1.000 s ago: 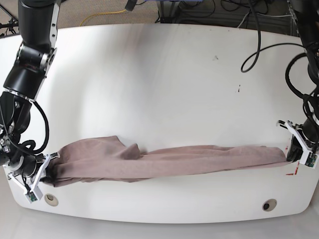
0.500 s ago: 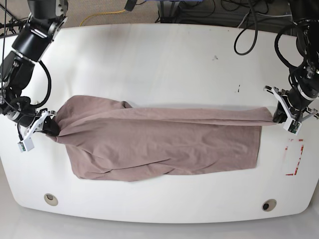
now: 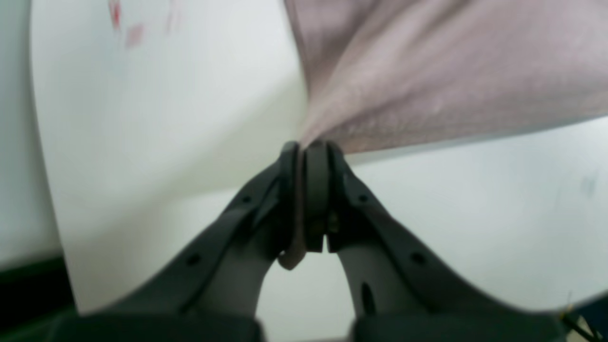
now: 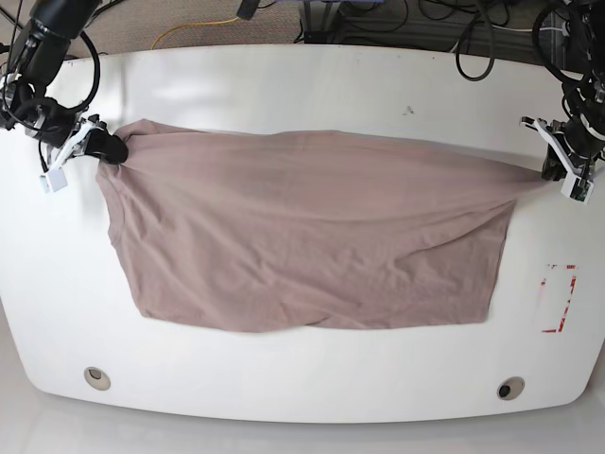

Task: Fold the T-shirt properly
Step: 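Drag the shirt edge with both grippers to spread it on the table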

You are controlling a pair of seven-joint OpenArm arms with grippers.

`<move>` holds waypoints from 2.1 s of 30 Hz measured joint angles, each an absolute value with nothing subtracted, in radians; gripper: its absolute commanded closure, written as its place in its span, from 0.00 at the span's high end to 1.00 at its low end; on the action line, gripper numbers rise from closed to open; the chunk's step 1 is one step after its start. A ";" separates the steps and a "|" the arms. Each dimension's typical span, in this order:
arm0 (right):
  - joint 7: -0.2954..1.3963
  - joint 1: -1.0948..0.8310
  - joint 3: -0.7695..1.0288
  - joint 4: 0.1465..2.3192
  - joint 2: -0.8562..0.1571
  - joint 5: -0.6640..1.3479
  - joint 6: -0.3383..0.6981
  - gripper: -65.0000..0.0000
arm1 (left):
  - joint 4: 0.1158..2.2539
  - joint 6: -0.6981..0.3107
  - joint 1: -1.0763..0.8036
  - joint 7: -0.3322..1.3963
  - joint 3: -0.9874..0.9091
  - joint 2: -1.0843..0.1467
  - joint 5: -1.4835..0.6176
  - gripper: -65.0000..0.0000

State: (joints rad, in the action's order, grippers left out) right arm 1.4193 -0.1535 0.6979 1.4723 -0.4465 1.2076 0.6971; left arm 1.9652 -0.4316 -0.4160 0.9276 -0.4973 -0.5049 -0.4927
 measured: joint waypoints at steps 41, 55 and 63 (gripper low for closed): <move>1.392 0.053 0.620 1.038 -0.436 1.204 0.701 0.84 | 1.933 -0.434 -0.183 0.928 -0.308 -0.513 -0.305 0.00; 1.349 -0.212 0.721 1.064 -0.397 1.470 0.708 0.76 | 1.932 -0.432 -0.197 0.928 -0.310 -0.469 -0.300 0.00; 1.411 -0.208 0.712 1.249 -0.397 1.349 0.696 0.76 | 1.932 -0.431 -0.196 0.928 -0.307 -0.469 -0.299 0.00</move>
